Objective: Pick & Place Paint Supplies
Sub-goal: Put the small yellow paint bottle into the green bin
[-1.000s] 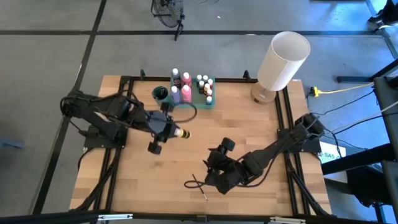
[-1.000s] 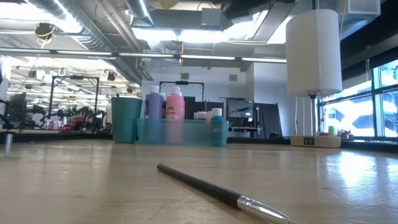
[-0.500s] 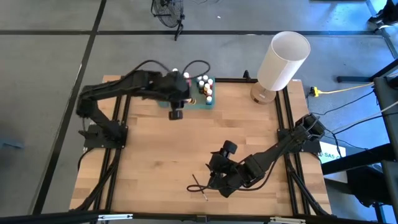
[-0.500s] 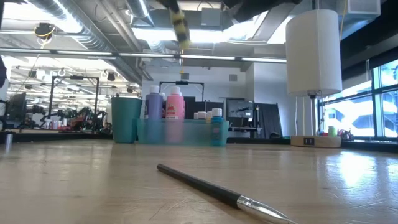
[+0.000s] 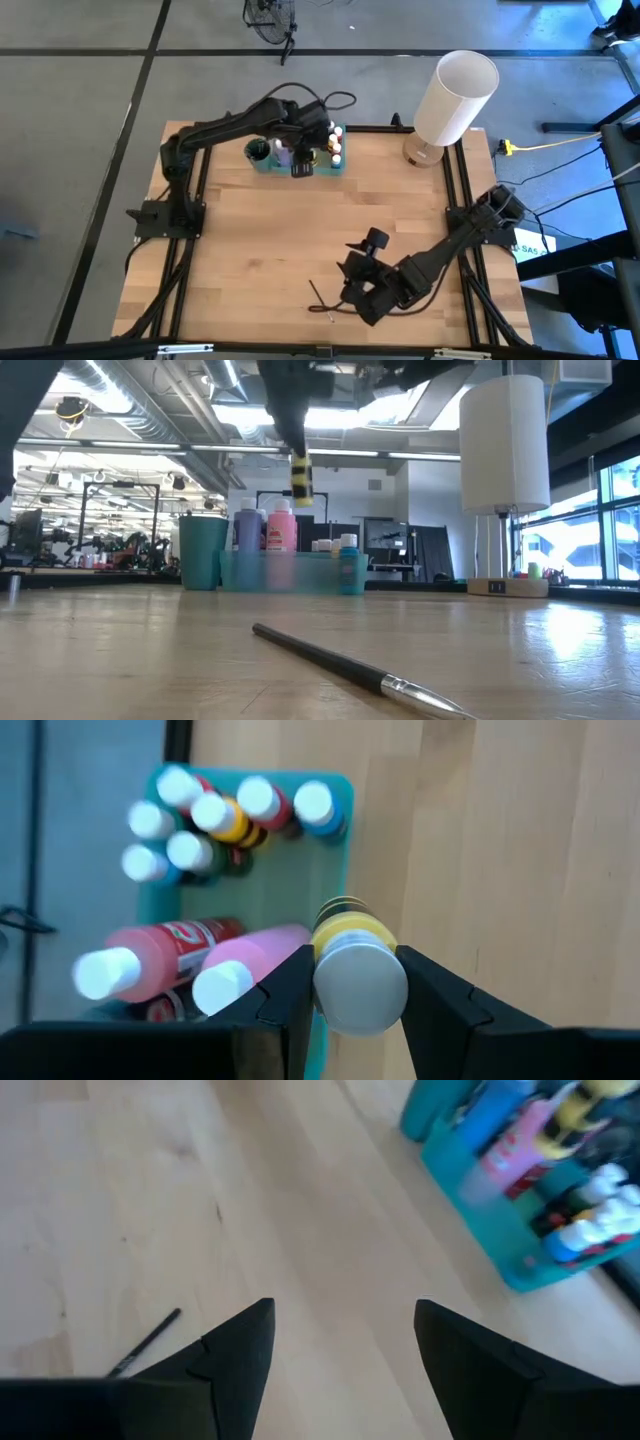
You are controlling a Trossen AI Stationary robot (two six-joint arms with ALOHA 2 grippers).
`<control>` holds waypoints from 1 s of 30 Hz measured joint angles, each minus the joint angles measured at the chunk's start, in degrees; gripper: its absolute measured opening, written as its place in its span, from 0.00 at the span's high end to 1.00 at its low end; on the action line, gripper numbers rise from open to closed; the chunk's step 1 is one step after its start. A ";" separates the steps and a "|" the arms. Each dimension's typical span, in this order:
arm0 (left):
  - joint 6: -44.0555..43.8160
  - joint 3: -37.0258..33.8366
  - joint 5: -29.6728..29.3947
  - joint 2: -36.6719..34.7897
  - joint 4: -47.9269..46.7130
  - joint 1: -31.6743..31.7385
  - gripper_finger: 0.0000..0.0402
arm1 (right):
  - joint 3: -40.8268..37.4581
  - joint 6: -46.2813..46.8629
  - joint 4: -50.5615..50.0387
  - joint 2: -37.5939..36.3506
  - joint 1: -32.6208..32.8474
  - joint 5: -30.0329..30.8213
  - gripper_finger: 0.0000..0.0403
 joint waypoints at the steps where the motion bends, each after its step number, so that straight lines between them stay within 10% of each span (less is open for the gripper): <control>1: 0.02 0.00 1.22 0.65 -0.33 0.82 0.71 | 0.00 0.72 -0.96 0.02 0.56 1.20 0.40; 30: 4.41 0.02 6.73 8.21 2.43 8.05 0.71 | -0.02 8.02 -8.90 0.09 4.92 8.73 0.40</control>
